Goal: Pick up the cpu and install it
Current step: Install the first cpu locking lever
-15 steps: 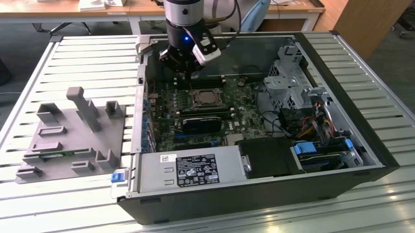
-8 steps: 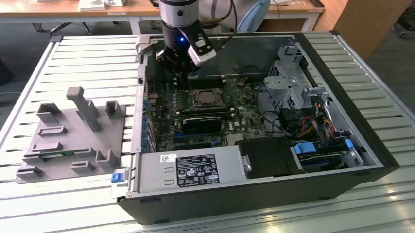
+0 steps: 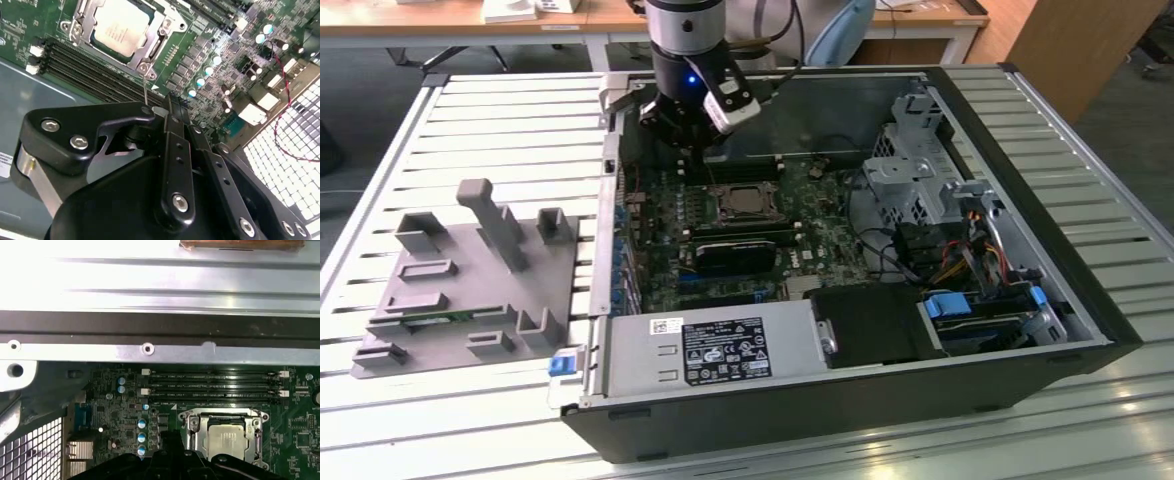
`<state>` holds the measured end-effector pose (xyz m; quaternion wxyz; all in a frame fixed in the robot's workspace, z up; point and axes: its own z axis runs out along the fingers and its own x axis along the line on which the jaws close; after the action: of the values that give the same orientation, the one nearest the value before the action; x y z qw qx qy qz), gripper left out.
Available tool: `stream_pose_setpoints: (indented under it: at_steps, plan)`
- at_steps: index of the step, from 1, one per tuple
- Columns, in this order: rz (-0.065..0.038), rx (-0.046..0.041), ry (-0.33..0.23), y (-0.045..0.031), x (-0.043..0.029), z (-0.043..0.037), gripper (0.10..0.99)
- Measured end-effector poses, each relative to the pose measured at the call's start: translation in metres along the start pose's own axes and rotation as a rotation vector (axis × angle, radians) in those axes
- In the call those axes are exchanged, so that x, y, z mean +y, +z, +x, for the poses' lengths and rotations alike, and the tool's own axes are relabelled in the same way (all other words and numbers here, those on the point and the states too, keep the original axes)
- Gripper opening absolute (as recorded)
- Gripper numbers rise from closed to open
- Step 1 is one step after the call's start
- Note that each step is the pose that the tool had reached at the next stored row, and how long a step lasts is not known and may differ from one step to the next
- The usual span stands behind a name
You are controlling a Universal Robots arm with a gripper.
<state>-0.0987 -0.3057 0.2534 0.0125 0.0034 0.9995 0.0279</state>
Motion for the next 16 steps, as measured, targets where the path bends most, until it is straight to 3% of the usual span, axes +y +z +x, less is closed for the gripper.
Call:
stream_pose_setpoints:
  at_steps: [7,16]
  plan:
    - [0.0,-0.0001,0.0,0.0025,0.0098,0.0009,0.106]
    - [0.0,0.0,0.0,0.0031,0.0115,-0.003,0.106]
